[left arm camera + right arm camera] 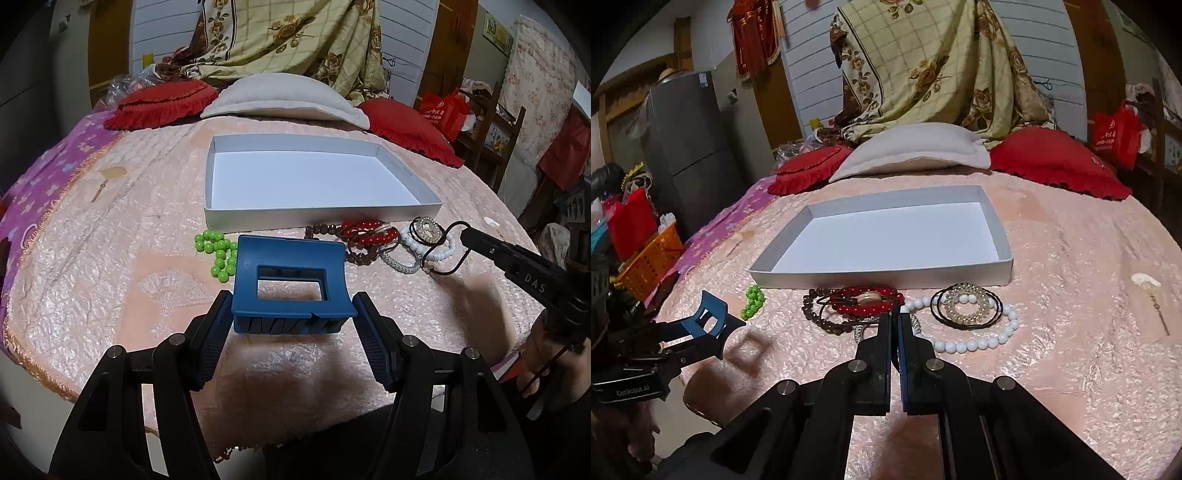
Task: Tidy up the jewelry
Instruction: 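Lift the blue clip with the left tool while the right tool grasps the black cord bracelet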
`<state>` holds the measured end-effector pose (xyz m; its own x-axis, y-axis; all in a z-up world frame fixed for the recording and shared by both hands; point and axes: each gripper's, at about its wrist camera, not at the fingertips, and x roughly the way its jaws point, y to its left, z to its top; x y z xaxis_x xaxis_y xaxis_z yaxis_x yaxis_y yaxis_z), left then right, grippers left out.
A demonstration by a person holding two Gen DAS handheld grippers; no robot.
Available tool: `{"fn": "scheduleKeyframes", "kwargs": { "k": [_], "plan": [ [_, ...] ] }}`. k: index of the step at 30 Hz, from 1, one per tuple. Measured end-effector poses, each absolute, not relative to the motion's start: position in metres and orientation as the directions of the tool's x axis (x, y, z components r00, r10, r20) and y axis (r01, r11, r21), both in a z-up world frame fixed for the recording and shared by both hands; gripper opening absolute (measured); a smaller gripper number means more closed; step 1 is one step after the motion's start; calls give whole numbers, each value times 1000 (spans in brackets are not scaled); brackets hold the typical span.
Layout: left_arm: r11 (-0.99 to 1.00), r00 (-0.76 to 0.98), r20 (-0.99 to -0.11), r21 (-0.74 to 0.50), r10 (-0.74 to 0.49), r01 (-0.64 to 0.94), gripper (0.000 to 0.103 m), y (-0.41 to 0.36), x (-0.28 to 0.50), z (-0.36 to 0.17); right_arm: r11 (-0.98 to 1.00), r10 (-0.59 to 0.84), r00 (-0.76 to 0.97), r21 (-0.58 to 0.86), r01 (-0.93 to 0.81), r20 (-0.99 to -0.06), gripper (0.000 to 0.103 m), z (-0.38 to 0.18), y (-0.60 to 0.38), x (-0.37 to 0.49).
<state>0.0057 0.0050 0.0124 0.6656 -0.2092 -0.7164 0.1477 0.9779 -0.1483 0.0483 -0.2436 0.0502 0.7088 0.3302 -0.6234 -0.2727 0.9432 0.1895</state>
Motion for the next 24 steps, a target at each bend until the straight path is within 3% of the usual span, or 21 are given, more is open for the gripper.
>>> {"fn": "scheduleKeyframes", "kwargs": {
  "k": [24],
  "plan": [
    [986,655,-737,-121,-166,114,65,8,17,-1,958,281,735,134,-253,-617,3,52,-234,49]
  ]
}}
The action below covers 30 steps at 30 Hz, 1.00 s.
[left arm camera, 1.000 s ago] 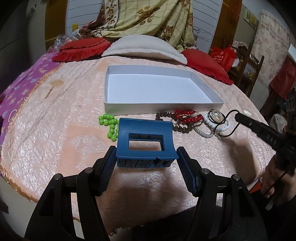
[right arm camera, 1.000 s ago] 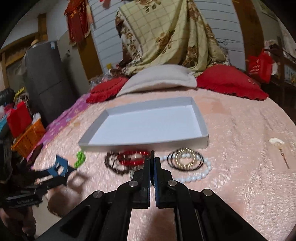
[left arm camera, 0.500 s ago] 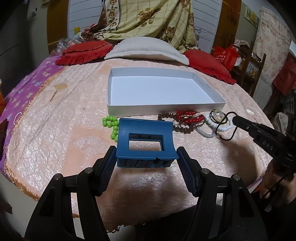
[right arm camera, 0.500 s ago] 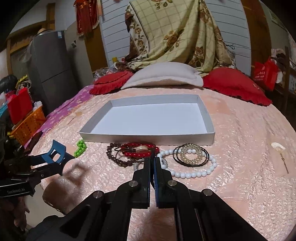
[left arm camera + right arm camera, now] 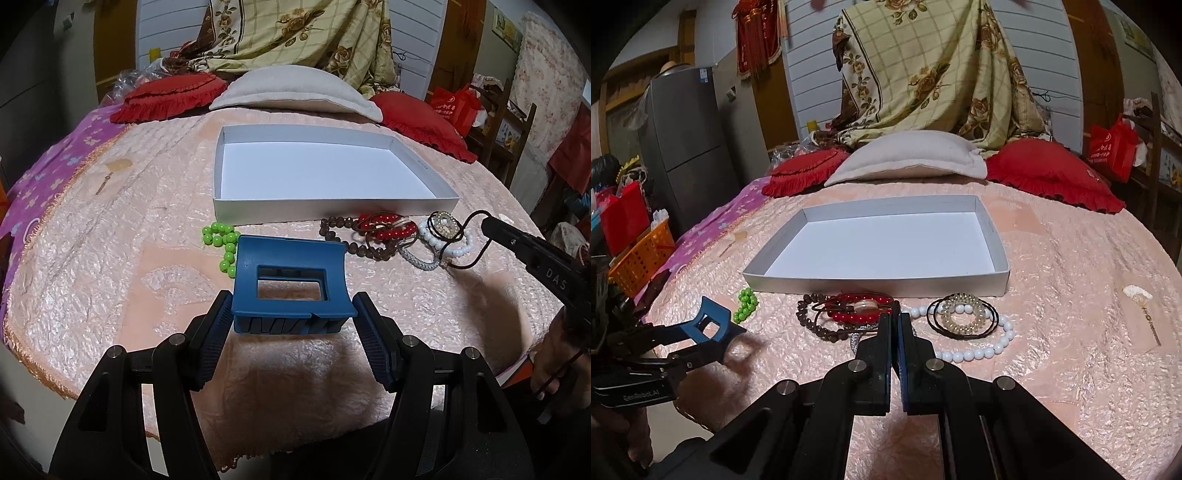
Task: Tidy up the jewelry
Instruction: 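Lift the blue clip with the left tool while the right tool grasps the black cord bracelet, then place the blue clip in the tray with the left tool while the right tool drops the cord bracelet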
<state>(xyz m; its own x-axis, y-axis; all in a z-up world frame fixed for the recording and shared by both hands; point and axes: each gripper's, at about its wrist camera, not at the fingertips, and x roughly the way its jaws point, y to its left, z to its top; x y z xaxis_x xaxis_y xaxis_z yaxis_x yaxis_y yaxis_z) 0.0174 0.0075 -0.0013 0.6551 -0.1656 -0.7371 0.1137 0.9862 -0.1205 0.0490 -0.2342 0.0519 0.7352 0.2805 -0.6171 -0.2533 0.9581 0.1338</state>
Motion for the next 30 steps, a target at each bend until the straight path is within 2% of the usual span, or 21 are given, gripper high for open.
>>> {"fn": "scheduleKeyframes", "kwargs": {
  "k": [14,24,30],
  "plan": [
    [982,687,-702,-137,-189,129,65,11,35,9,958,285,758,148,-245,-587,3,60,-241,56],
    [984,754,-632,-132,-178,122,65,18,100,35,941,336,792,213,-263,-509,3,90,-253,120],
    [975,709,-672,-192,-214,112,65,18,161,13,922,378,753,297,-250,-538,3,73,-250,160]
  ]
}}
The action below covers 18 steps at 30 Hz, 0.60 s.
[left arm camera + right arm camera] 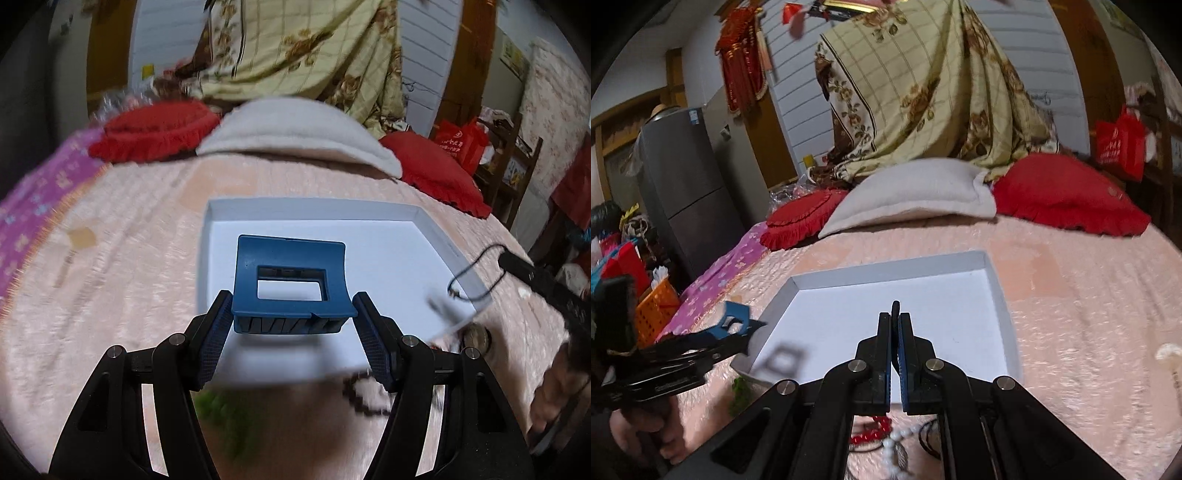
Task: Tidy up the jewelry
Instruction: 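Place the blue clip in the tray with the left tool while the right tool drops the cord bracelet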
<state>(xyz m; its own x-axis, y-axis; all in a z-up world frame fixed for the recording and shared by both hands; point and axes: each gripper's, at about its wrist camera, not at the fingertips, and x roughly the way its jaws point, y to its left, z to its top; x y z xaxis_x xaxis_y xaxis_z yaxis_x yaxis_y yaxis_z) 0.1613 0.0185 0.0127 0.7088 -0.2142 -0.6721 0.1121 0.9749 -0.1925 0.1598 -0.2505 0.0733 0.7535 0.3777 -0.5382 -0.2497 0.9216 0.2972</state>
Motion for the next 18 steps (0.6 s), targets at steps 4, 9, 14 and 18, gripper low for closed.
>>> {"fn": "scheduleKeyframes", "kwargs": {
  "k": [4,9,14,18],
  "plan": [
    [976,665,-718,-202,-206,84,65,14,190,-11,880,449,699,409,-240,-557,3,56,-249,181],
    [982,645,-742,-172,-183,82,66,13,196,-28,908,374,649,402,-113,-662,3,28,-259,202],
    [989,661,-736,-116,-147,90,66,6,194,-30,916,339,616,397,-46,-711,3,14,-270,210],
    [992,655,-744,-91,-129,92,66,5,194,-31,920,335,603,389,-43,-725,9,11,-267,211]
  ]
}}
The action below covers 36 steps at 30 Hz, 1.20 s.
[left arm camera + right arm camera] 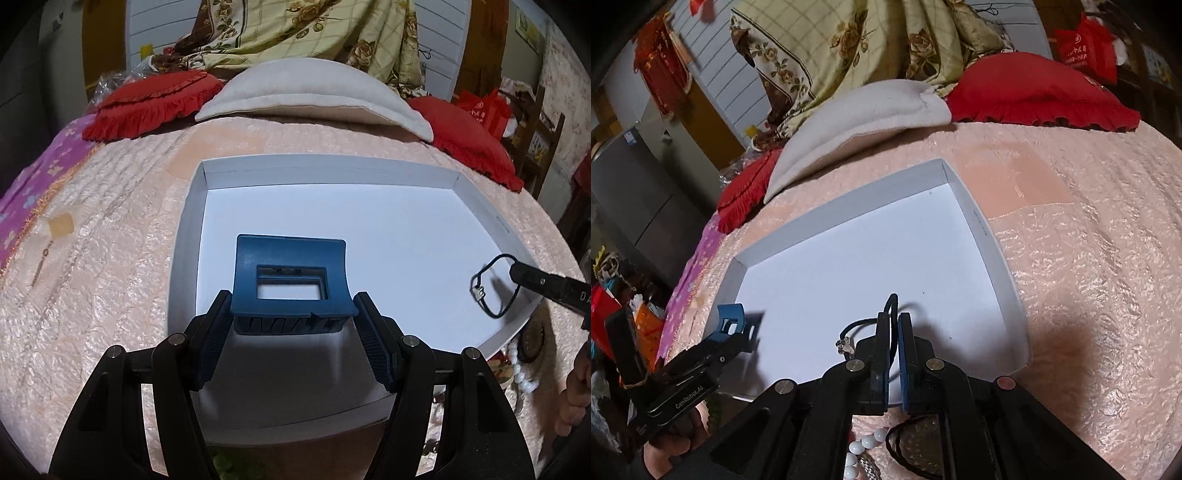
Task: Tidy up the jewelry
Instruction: 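Place the blue clip in the tray with the left tool while the right tool drops the cord bracelet, then grasp the green bead string with the left tool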
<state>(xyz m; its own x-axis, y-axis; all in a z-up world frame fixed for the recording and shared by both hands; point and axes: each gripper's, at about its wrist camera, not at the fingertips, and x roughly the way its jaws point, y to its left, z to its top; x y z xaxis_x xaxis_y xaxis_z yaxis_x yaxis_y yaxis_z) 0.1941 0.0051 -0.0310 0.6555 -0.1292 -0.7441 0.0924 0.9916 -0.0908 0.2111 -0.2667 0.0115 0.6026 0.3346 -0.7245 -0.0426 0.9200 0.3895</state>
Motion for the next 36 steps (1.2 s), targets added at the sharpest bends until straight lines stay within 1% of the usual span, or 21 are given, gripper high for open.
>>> {"fn": "scheduleKeyframes", "kwargs": {
  "k": [2,4,9,12,19,22,25,29,33,36],
  "plan": [
    [990,648,-749,-92,-137,102,67,5,194,-32,919,333,608,391,-40,-721,30,10,-269,210],
    [989,645,-749,-98,-147,112,71,5,194,-31,922,324,627,384,-43,-708,44,14,-269,209],
    [989,648,-748,-90,-145,118,72,3,190,-28,914,338,635,402,-48,-694,44,16,-271,209],
    [988,656,-739,-93,-153,126,79,2,188,-23,914,332,656,402,-47,-677,44,21,-275,205],
    [984,686,-706,-112,-176,137,79,6,183,-4,911,313,738,409,-55,-598,44,40,-284,195],
    [981,698,-689,-134,-193,139,79,16,172,7,919,297,768,389,-67,-568,44,49,-285,187],
    [983,714,-676,-130,-185,131,79,33,155,19,927,275,791,368,-68,-547,44,56,-287,177],
    [989,730,-668,-127,-146,82,79,70,127,24,926,265,804,374,-57,-533,44,62,-295,157],
    [991,720,-685,-134,-114,30,79,100,100,10,926,263,806,374,-56,-530,44,67,-304,136],
    [987,692,-710,-159,-128,19,79,106,86,-6,935,243,786,352,-34,-569,44,64,-307,118]
  ]
}}
